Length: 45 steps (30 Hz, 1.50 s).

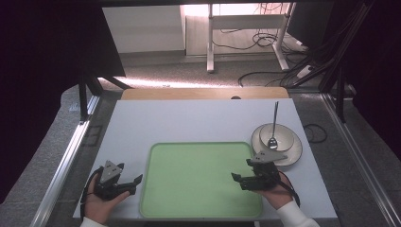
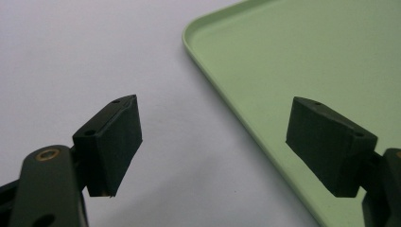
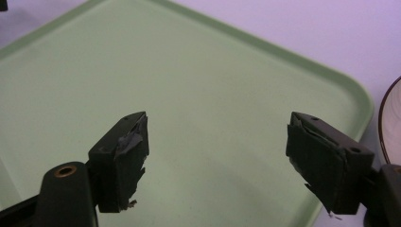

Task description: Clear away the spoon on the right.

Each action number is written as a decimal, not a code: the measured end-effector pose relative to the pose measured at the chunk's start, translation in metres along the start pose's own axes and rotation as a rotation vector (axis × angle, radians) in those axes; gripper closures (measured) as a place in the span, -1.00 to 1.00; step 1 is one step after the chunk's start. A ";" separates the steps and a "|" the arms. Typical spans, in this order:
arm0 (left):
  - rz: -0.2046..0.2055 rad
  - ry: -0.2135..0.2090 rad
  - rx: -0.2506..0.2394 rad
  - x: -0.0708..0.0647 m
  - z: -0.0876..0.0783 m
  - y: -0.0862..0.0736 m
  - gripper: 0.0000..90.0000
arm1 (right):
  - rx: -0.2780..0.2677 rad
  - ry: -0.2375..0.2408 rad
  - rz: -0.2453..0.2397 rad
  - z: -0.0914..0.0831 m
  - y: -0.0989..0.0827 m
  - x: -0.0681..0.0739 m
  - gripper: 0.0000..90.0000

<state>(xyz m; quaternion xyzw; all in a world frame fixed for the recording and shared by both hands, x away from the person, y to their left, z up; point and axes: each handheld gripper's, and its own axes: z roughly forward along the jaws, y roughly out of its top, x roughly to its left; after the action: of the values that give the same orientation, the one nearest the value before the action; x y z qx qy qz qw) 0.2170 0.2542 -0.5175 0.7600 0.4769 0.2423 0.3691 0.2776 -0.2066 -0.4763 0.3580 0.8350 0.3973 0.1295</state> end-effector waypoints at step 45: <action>0.000 0.012 -0.001 0.001 -0.006 -0.005 -0.59 | -0.064 -0.098 -0.019 -0.022 0.062 -0.020 -0.40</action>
<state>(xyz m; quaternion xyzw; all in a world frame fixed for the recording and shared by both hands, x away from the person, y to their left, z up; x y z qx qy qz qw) 0.2106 0.2583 -0.5179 0.7584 0.4790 0.2470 0.3665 0.3116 -0.2060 -0.4164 0.3647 0.8178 0.4048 0.1854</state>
